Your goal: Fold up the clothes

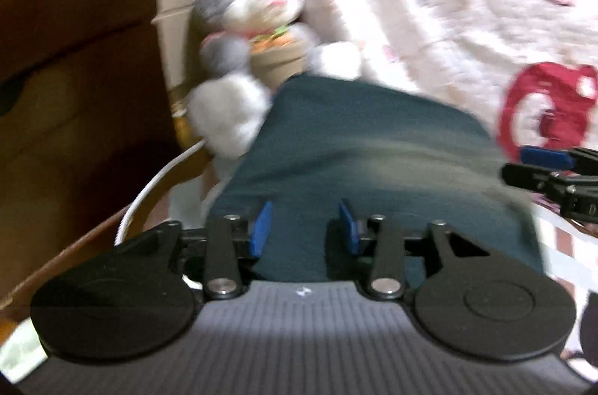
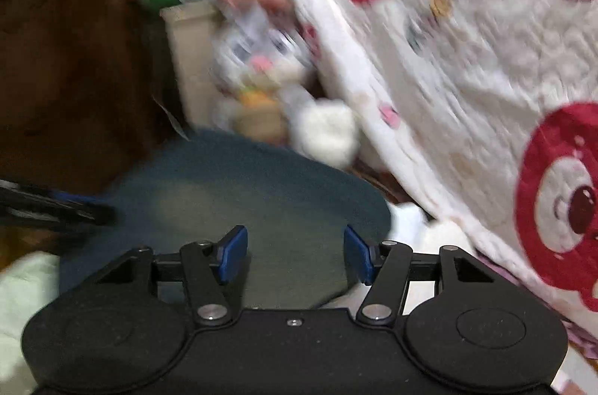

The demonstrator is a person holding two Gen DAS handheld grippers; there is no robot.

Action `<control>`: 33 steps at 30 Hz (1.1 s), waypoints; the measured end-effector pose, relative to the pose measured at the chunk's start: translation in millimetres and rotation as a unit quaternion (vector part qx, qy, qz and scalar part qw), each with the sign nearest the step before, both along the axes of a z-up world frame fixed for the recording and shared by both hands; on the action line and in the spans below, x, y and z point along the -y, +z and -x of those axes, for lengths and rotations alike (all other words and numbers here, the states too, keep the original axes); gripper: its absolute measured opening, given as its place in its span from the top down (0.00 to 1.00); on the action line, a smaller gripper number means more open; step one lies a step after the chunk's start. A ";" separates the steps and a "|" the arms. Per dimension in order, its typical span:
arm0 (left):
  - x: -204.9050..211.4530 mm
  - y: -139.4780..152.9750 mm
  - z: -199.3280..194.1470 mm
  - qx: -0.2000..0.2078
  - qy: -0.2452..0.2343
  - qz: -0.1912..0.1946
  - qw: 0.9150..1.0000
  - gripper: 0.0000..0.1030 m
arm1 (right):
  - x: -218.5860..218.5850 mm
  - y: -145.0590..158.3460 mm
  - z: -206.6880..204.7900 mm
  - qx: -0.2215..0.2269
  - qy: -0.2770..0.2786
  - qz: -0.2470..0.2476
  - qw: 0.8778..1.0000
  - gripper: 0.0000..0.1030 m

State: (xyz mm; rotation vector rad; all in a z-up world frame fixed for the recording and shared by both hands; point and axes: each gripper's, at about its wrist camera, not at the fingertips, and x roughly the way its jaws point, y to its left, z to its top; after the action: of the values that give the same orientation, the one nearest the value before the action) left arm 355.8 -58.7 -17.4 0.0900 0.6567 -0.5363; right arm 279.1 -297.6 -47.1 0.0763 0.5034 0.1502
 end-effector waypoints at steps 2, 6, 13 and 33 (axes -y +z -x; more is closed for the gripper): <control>1.5 2.1 19.0 0.006 -0.016 -0.005 1.000 0.55 | -17.9 -0.9 18.3 0.011 0.031 0.023 0.999 0.37; 0.5 -10.8 47.0 0.021 -0.005 -0.037 0.999 0.49 | -42.5 -16.8 44.9 0.025 0.043 0.082 0.995 0.37; -25.7 -39.6 67.9 -0.016 0.094 -0.069 0.993 0.36 | -27.1 -26.1 78.0 0.009 0.023 -0.013 1.000 0.37; 28.2 32.9 239.8 0.023 0.130 -0.070 0.989 0.00 | 6.5 7.1 225.5 -0.019 -0.015 -0.068 0.997 0.35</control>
State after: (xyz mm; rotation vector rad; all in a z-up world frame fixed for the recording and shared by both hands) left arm 116.0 -86.9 15.5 0.1460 0.6487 -0.2359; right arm 53.6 -304.1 -40.0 0.2206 0.5289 0.1540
